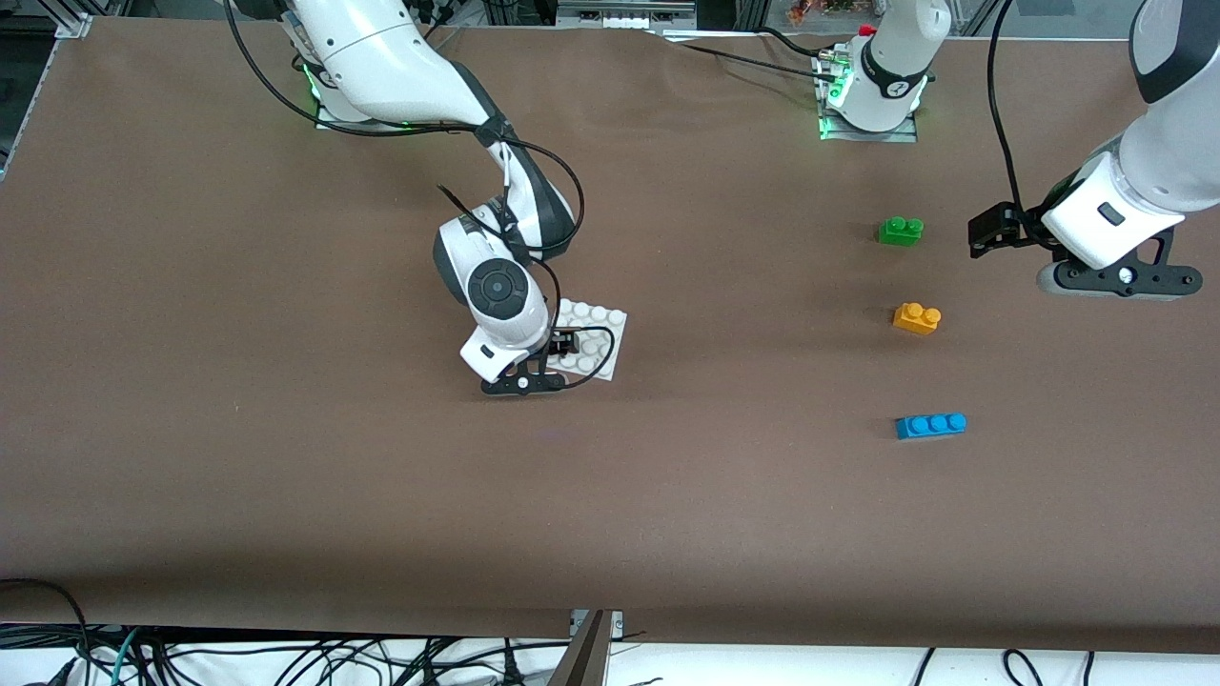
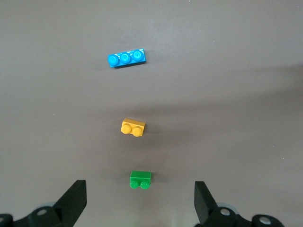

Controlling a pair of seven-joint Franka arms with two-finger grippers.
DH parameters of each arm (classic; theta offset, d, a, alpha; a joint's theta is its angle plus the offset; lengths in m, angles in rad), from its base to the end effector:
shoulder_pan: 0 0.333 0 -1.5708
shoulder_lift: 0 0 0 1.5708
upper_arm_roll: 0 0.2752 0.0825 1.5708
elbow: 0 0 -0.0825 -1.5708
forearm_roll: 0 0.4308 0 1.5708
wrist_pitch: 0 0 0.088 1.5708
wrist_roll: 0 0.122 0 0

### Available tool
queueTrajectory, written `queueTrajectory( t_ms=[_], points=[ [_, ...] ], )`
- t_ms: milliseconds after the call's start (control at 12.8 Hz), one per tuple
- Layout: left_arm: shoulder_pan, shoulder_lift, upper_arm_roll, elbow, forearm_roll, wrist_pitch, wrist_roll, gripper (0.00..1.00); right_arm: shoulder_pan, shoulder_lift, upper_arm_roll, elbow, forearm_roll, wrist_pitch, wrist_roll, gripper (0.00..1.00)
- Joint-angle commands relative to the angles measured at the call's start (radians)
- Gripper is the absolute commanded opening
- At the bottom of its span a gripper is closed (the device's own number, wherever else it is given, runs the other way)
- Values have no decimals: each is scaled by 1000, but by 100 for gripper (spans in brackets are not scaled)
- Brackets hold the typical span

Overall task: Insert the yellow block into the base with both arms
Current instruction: 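Slide the white base plate toward the table center with the right gripper, then set the base plate flat and open the right gripper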

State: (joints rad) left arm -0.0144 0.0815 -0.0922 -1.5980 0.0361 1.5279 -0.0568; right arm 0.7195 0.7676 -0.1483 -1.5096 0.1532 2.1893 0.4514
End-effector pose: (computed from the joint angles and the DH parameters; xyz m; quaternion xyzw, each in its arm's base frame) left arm 0.6075 -0.0590 0.5022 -0.9967 0.0255 0.0741 0.0204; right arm 0.5887 0.3974 0.1323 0.9987 0.0315 -0.0379 0.0116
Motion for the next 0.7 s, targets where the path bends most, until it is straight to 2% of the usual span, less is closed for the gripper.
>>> queueTrajectory(
  t_ms=[0,78,157,235,470,626],
  points=[
    [-4,14,-6,30,33,-25,-5,100,-21,-10,-8,-1,-12,-57,-64,53],
    [-3,14,-4,32,33,-25,1,100,-23,-10,-19,-1,-12,-71,-98,46],
    [-1,14,-4,32,31,-25,0,100,-23,-11,-29,-1,-12,-75,-114,44],
    [-1,14,-4,32,31,-25,2,100,-22,-8,-28,-6,-12,-75,-109,28],
    [-1,15,-4,32,31,-25,-2,100,-8,8,-24,-14,-12,-74,-94,6],
    [-1,15,-4,32,31,-25,-5,100,11,15,-23,-14,-6,-72,-88,5]
  ],
)
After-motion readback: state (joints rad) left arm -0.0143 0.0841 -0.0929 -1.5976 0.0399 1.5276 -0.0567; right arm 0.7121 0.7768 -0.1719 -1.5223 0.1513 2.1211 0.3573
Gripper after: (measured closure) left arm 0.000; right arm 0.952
